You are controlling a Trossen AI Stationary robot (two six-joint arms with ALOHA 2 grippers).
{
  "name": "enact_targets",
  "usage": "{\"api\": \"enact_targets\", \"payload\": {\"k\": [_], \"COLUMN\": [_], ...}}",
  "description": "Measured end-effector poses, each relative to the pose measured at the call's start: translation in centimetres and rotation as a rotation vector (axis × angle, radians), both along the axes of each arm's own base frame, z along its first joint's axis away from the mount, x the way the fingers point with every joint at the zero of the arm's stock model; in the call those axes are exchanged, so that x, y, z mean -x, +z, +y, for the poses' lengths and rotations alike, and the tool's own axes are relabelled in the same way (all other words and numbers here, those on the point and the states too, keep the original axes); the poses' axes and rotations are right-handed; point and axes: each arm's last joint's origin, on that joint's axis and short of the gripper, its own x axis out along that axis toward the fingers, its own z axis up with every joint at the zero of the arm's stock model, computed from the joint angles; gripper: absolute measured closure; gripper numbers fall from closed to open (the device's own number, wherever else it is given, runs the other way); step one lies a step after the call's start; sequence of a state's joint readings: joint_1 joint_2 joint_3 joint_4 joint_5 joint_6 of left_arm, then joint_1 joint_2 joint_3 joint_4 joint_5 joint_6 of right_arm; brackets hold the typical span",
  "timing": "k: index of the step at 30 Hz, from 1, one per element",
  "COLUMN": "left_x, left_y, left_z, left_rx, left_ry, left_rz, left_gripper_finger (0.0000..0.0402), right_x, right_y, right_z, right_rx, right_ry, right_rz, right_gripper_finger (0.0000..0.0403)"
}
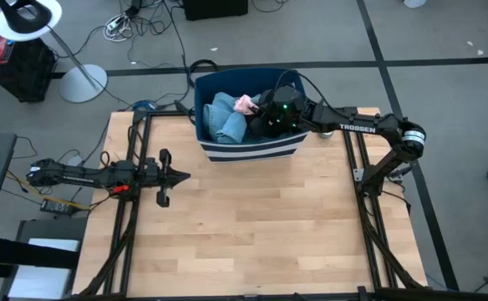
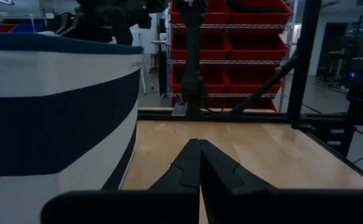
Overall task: Sort clothes
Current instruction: Put the pink sock into the blue organizer bin
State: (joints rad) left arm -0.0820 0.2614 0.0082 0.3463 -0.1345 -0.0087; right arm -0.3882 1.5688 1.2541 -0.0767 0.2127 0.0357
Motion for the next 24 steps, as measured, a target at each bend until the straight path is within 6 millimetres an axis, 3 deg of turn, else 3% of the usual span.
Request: {"api": "enact_targets", "payload": {"k": [24], "left_x": [0.94], "left_y": [-0.37], "left_z": [0.22], "left_rx": [0.055], "left_ry": [0.048], "left_rz": [0.044], "left_gripper_finger": [0.0396], "right_x": [0.13], "right_y": [-0.46], "right_z": [0.16], "right_rx": [-0.032], "right_ry": [0.032], "right_rz": [0.042], "right_gripper_finger": [0.0353]}}
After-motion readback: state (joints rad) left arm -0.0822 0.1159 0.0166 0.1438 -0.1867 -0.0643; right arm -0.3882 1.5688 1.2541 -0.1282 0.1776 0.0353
